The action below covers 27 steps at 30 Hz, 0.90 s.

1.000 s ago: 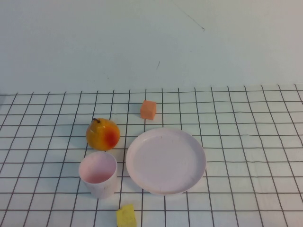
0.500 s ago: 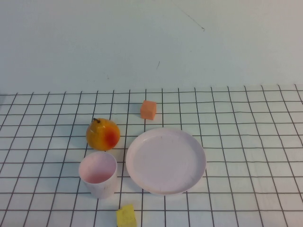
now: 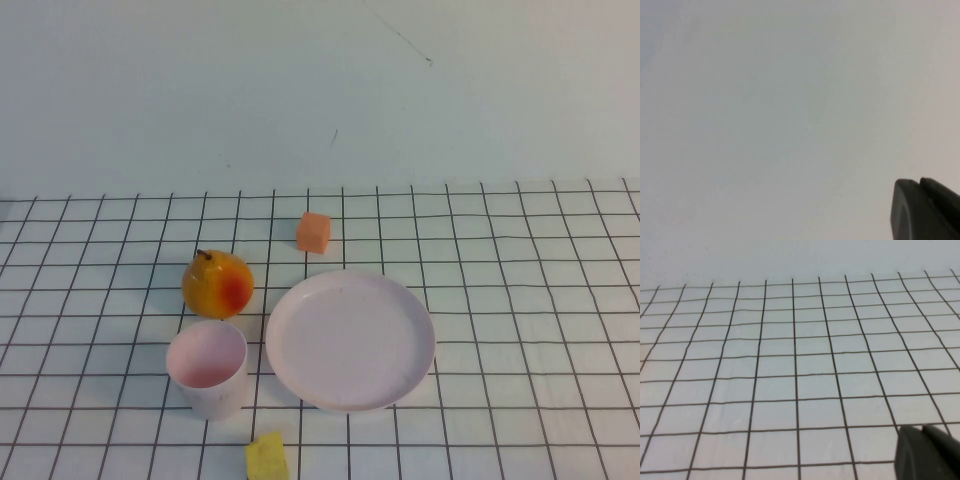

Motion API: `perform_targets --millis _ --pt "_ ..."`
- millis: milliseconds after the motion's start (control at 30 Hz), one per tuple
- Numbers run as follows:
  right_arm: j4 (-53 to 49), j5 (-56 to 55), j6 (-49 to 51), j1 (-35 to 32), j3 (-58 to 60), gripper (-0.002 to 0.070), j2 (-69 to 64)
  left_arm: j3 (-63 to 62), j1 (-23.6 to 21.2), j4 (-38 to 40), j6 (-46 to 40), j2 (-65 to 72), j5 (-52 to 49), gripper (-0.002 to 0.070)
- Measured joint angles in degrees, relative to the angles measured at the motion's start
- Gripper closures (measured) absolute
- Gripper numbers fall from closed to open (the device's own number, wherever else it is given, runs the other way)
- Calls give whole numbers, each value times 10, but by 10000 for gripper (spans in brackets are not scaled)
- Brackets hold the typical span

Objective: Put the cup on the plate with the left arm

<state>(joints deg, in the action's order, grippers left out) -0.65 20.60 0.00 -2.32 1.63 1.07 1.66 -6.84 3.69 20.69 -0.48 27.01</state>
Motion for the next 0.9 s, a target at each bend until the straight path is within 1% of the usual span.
perform_targets --millis 67,133,200,267,333,400,433,567,633,767,900 --pt "0 0 -4 0 0 681 0 0 0 1 76 0 84 677" --pt "0 0 0 0 0 681 0 0 0 0 126 0 150 677" --pt "0 0 0 0 0 681 0 0 0 -7 152 0 215 677" --pt "0 0 -4 0 0 681 0 -8 0 -20 163 -3 242 677" --pt "0 0 0 0 0 681 0 -39 0 -32 167 -4 231 677" --pt "0 0 0 0 0 681 0 -92 0 -51 170 -4 190 677" --pt "0 0 0 0 0 681 0 -129 0 -67 172 -4 153 677" --pt "0 0 0 0 0 681 0 -294 0 -147 174 0 -45 677" --pt "0 0 0 0 0 681 0 -364 0 -170 175 21 -132 677" --pt "0 0 0 0 0 681 0 -471 0 -188 175 96 -320 677" --pt "0 0 0 0 0 681 0 -507 0 -190 175 184 -493 677"
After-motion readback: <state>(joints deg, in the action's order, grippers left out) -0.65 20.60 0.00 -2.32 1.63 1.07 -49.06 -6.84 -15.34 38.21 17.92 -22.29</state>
